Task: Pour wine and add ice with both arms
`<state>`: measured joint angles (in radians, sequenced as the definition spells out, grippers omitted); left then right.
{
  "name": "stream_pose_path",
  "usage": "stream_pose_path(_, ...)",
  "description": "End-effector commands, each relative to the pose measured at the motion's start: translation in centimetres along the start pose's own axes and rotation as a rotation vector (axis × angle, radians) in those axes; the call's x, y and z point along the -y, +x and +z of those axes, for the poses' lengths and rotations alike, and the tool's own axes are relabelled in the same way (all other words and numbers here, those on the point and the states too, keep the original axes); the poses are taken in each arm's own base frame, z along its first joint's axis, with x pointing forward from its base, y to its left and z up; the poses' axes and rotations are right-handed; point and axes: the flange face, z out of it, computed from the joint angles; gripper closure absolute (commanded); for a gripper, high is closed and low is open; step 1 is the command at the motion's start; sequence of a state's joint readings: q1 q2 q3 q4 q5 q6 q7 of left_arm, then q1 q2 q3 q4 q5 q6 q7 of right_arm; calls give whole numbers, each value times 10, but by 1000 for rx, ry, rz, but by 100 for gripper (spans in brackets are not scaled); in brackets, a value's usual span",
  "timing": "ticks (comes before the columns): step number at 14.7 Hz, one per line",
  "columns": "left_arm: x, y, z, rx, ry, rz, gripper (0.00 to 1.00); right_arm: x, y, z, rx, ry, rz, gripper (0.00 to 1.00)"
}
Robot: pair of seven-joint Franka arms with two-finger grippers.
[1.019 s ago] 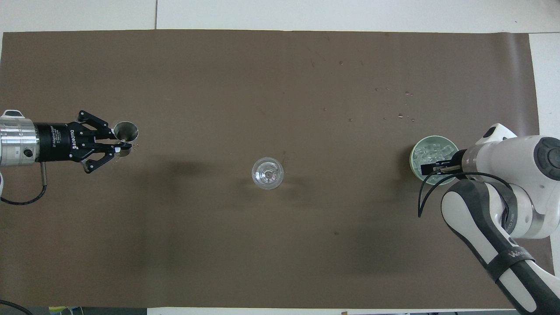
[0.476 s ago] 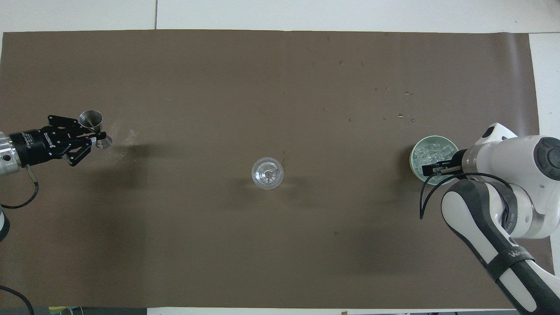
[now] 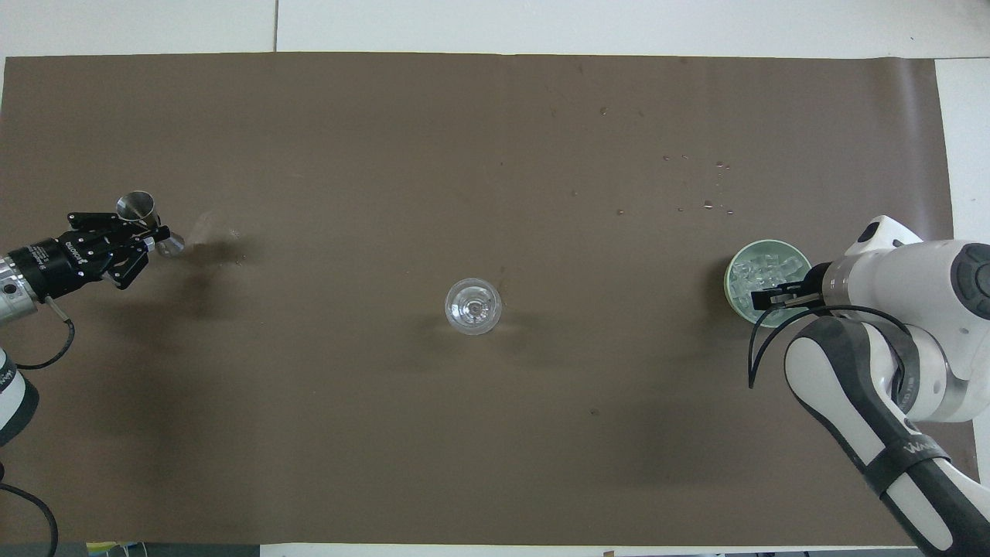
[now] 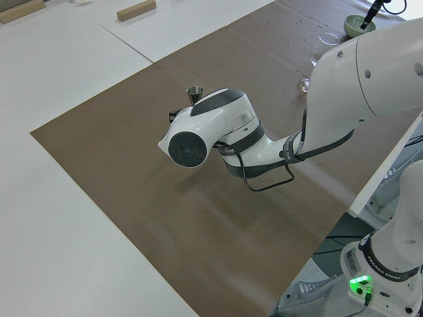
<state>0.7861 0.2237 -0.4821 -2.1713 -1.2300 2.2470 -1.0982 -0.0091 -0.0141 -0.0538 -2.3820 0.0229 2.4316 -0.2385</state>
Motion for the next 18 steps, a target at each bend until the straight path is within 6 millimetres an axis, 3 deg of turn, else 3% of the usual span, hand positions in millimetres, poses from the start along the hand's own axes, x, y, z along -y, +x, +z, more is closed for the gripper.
stream_pose_path(1,6,21,-5,64,-58,-39,100,-4,0,18,0,-14,-26,25)
stream_pose_path(4,13,45,-18,80,-86,-69,100,-5,1,18,3,-15,-30,26)
stream_pose_path(7,34,59,-15,129,-140,-79,100,-4,2,18,6,-14,-32,29)
stream_pose_path(18,53,66,-3,162,-201,-43,100,0,12,7,34,-6,-32,35)
